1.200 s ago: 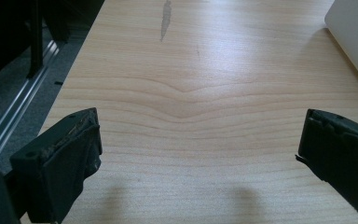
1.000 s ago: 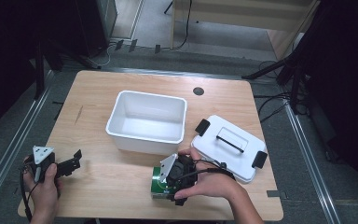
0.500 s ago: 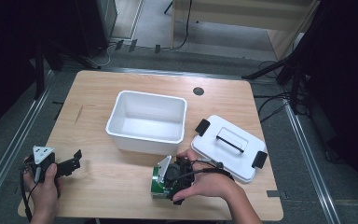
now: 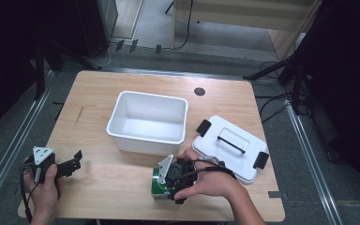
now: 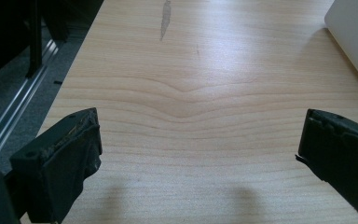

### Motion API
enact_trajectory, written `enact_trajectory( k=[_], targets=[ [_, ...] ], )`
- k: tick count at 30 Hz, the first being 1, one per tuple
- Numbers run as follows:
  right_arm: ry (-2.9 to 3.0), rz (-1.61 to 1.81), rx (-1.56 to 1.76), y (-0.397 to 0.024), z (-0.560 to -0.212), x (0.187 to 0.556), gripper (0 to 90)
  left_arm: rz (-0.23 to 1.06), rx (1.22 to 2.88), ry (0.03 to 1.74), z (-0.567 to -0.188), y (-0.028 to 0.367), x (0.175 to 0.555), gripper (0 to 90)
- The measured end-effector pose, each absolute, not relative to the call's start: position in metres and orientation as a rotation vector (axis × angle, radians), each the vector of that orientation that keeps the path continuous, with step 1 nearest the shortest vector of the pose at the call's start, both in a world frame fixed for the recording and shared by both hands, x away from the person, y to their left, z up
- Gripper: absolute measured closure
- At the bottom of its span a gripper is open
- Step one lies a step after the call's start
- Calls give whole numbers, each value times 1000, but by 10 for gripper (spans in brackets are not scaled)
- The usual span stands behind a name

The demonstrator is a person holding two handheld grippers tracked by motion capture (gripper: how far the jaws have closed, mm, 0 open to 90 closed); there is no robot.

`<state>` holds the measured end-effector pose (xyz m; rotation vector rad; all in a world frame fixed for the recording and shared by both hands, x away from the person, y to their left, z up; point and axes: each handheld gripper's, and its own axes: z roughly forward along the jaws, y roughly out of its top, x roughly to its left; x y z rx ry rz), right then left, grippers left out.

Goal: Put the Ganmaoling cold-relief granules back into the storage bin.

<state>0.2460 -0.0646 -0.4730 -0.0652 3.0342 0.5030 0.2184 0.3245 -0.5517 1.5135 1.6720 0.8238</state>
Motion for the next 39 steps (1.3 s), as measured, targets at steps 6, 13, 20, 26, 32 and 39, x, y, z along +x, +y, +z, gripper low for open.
enact_trajectory(
  k=[6,13,20,26,32,39],
  targets=[
    [3025,547,-78,-67,-458,249,153,824,1512,1672,-552,324,218,0],
    [3000,564,-88,-69,-438,251,153,823,1513,1672,-552,324,218,0],
    [2991,582,-87,-71,-421,254,154,823,1514,1672,-552,325,219,0],
    [2977,602,-81,-73,-407,258,154,820,1517,1673,-552,325,219,0],
    [2970,601,-78,-75,-396,262,154,821,1512,1673,-552,324,219,0],
    [2963,619,-75,-76,-384,265,154,821,1518,1672,-552,325,219,0]
  ],
)
